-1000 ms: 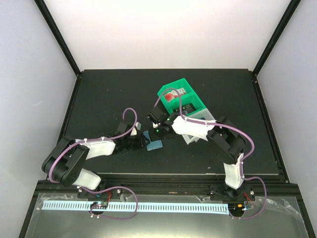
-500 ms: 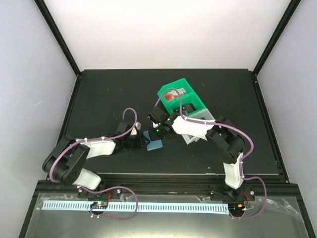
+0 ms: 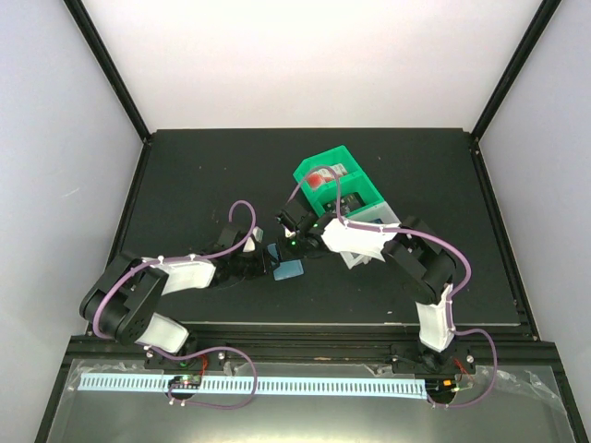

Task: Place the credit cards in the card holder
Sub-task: Close the card holder at the center of the board.

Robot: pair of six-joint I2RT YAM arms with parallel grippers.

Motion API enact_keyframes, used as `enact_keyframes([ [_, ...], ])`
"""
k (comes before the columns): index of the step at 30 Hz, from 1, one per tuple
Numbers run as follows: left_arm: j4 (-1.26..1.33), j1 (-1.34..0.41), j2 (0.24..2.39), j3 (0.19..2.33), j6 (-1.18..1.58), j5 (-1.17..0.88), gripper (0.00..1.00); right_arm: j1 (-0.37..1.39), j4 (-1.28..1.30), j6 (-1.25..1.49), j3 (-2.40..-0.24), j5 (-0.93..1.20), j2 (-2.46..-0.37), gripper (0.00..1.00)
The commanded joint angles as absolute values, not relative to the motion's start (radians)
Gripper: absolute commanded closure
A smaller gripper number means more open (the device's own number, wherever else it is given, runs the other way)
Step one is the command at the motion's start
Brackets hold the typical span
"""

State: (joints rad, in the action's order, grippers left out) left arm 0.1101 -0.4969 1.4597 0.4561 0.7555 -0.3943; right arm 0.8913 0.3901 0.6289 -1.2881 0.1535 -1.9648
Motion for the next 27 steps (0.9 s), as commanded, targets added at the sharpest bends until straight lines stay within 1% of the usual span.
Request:
enact_keyframes([
  [1,0.022,-0.505,1.520,0.436,0.742,-0.383,0.75,0.905,0.399,0.655,-1.251,0.186,-1.988,0.99],
  [14,0.005,-0.505,1.523,0.442,0.738,-0.343,0.76,0.904,0.354,0.678,-1.202,0.189,-1.902,0.99],
  [27,-0.005,-0.505,1.537,0.443,0.738,-0.322,0.76,0.905,0.287,0.694,-1.146,0.189,-1.860,0.99],
])
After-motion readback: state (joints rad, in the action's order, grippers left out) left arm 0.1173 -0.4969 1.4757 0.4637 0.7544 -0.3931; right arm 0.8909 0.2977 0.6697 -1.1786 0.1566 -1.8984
